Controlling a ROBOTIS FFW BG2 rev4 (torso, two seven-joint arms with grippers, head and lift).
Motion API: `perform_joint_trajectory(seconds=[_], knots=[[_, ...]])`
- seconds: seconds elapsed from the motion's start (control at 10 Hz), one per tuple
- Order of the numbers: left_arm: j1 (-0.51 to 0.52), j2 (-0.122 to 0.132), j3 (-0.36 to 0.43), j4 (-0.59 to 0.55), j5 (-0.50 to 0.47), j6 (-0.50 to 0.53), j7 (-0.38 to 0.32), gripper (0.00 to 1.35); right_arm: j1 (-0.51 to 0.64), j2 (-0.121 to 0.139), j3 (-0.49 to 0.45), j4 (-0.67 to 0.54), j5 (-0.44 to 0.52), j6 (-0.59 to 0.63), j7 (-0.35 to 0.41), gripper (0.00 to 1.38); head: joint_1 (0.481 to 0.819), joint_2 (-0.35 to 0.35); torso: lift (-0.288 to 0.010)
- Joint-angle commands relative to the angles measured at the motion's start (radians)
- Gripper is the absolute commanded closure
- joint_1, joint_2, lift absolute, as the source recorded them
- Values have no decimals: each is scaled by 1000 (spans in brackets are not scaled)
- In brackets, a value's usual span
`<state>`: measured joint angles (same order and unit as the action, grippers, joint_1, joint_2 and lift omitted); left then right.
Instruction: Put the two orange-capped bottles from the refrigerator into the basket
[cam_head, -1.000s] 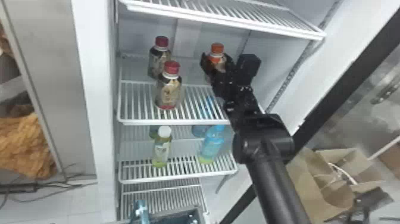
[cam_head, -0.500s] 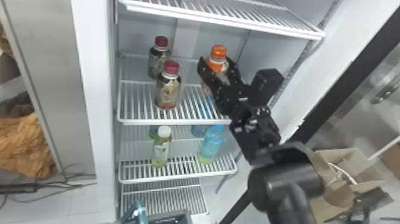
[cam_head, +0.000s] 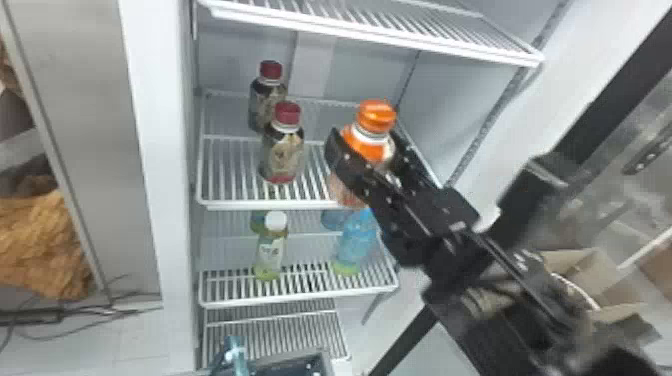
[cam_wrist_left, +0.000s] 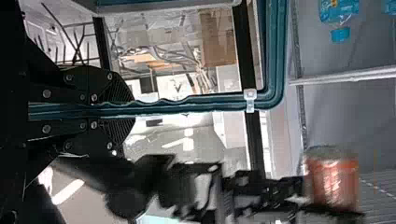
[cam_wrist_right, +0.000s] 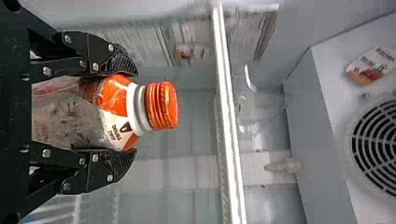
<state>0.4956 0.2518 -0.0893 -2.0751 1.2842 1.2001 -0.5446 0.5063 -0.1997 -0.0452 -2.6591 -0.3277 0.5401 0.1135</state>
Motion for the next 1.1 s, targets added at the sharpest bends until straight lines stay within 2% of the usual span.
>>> perform_joint_trajectory(seconds=[0.0,0.1,0.2,0.4,0.6,0.8,1.0], knots=[[0,0,2,0,0,0,0,1208,124,3,-19,-204,-53,208,2,889,695,-350,-40],[0,0,2,0,0,0,0,1208,186,11,-37,-280,-69,339,8,888,695,-350,-40],[3,0,2,0,0,0,0,1208,225,22,-53,-280,-81,434,21,888,695,-350,-40],[0,0,2,0,0,0,-2,1208,245,40,-72,-280,-81,513,41,888,695,-350,-40],[0,0,0,0,-2,0,-2,1208,227,49,-102,-280,-87,677,86,888,695,-350,-40],[-2,0,0,0,-2,0,-2,1208,220,49,-100,-280,-85,761,87,888,695,-350,-40],[-2,0,0,0,-2,0,-2,1208,196,51,-104,-214,-101,800,120,888,695,-350,-40]])
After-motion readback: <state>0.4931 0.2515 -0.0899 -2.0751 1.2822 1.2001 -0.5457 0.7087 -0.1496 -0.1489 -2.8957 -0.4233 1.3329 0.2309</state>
